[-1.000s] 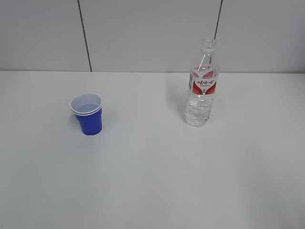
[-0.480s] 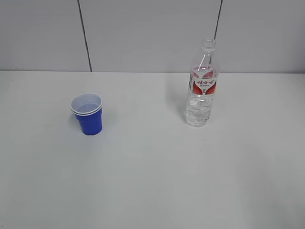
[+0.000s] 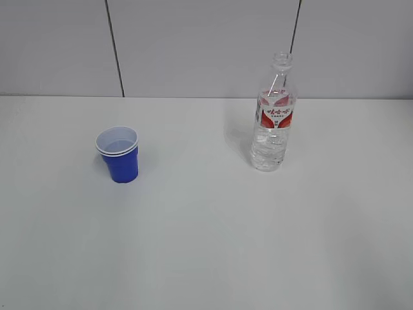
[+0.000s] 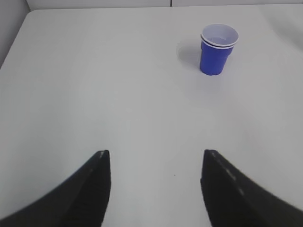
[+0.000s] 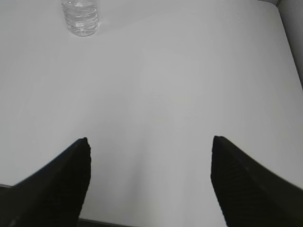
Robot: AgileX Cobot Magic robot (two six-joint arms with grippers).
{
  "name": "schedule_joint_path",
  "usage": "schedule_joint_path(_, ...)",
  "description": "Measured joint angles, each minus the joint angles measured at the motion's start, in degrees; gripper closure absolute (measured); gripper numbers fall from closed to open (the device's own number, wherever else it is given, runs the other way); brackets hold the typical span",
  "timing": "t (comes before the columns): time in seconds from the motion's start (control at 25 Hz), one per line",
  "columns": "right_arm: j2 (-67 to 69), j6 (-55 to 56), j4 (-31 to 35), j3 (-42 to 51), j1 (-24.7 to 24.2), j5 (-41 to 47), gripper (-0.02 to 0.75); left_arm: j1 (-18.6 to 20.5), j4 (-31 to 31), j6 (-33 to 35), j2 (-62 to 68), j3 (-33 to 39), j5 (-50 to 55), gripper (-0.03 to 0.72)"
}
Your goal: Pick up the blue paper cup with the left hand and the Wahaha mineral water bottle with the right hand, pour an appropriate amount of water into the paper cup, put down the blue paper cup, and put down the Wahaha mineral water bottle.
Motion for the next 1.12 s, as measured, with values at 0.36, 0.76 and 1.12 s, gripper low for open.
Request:
schedule_joint_path(0.36,0.0,0.0,0.0,0.0,-1.57,0.0,0.149,2.01,0.0,0.0,0.0,0.0,0.0,0.23)
schedule_joint_path(0.76,0.0,0.0,0.0,0.0,-6.73,-0.04,0.149,2.55,0.0,0.0,0.0,0.0,0.0,0.258)
schedule_joint_path(1.12,0.0,0.0,0.0,0.0,-14.2,-0.04,0.15,2.55,0.0,0.0,0.0,0.0,0.0,0.265)
